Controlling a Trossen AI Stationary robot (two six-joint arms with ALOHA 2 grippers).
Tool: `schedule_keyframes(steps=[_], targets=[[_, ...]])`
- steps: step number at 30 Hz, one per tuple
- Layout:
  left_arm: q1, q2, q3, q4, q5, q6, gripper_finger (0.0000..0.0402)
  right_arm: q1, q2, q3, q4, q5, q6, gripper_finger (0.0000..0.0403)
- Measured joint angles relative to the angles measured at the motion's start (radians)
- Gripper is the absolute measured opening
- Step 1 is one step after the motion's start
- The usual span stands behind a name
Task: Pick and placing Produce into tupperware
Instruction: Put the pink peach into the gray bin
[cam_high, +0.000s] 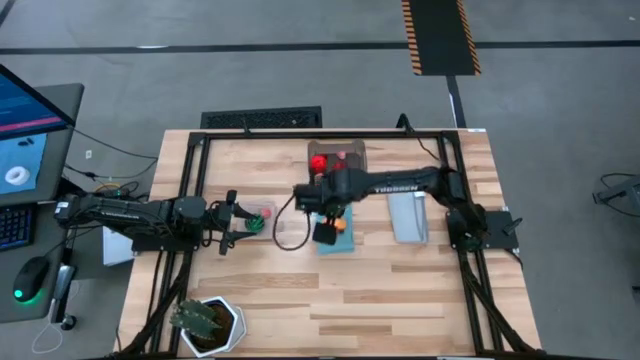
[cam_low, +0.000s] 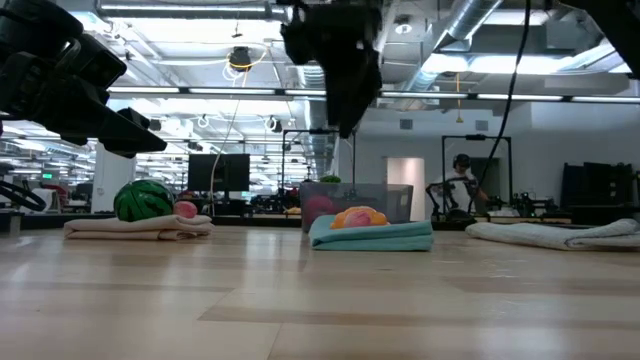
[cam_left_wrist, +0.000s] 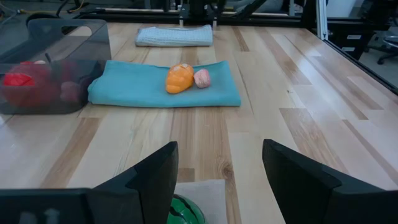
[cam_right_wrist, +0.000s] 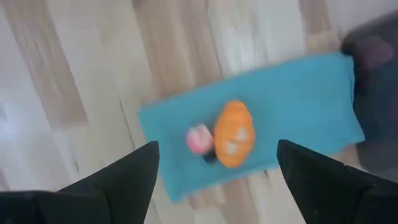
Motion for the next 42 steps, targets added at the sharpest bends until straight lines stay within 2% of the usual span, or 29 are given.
schedule_keyframes(steps=[1,5,10,21,28,33,38,42], targets=[[0.0,0.0,0.0,0.0,0.0,0.0,0.0224,0.014,0.0,0.0,0.014,0.033,0.041,0.0346],[0.0,0.0,0.0,0.0,0.0,0.0,0.0224,0.072,-0.001,-0.026,0.024,0.289,0.22,0.0338],[0.0,0.0,0.0,0.0,0.0,0.0,0.0224,0.116,-0.001,-0.083,0.105,0.349,0.43,0.0329],[0.0,0.0,0.0,0.0,0.0,0.0,0.0224,0.227,0.0,-0.255,0.307,0.628,0.897,0.0322],[0.0,0.0,0.0,0.0,0.0,0.0,0.0224,0.269,0.0,-0.271,0.338,0.621,1.185,0.0322],[0.0,0.0,0.0,0.0,0.0,0.0,0.0224,0.29,0.019,-0.27,0.31,0.539,1.378,0.0322],[0.0,0.0,0.0,0.0,0.0,0.0,0.0224,0.312,0.066,-0.272,0.307,0.515,1.567,0.0322],[0.0,0.0,0.0,0.0,0.0,0.0,0.0224,0.321,0.099,-0.272,0.301,0.512,1.607,0.0324]])
